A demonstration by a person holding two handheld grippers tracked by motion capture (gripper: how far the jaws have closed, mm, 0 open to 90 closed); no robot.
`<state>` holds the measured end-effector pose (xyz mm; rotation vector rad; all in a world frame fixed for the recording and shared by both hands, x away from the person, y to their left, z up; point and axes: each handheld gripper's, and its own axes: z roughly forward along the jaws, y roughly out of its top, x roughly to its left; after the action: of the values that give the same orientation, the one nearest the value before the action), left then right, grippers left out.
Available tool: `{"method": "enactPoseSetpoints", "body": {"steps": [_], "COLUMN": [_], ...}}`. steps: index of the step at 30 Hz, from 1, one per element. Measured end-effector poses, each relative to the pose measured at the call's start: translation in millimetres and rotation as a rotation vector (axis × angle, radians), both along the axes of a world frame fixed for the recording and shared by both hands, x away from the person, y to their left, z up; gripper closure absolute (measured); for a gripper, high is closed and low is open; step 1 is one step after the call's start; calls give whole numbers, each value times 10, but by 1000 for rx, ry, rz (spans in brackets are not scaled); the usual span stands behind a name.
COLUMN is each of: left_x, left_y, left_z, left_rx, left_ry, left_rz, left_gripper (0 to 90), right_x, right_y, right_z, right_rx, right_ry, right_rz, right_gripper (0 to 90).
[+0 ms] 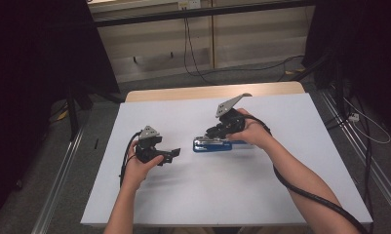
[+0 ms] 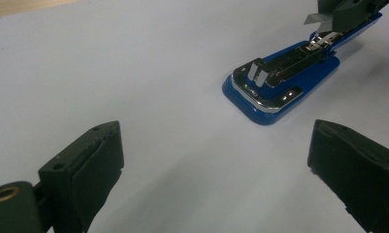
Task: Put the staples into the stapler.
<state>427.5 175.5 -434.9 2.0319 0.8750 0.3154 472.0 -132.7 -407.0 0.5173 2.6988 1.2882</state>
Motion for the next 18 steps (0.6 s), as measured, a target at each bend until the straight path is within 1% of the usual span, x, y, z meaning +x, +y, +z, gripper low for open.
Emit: {"method": "enactPoseSetpoints", "body": {"steps": [2,7,12,18], "left_x": [1,0,1,-1], "left_y": [0,-4,-6,-6], "left_z": [-3,-10,-16,-17], "left_rx": [8,2,5,5], "left_ry": [-2,0,1,3], "left_rz": [-2,3,3,4], "left_gripper": [61,61,61,60], "right_x": [3,16,52,93], "right_y": [14,42,56,95], "right_z": [-16,-54,-68,-108], "right_rx": [2,-15,-13,-26], "right_ry": [3,2,5,7], "right_rz": [7,18,30,39], "right_gripper": [794,795,795,795]}}
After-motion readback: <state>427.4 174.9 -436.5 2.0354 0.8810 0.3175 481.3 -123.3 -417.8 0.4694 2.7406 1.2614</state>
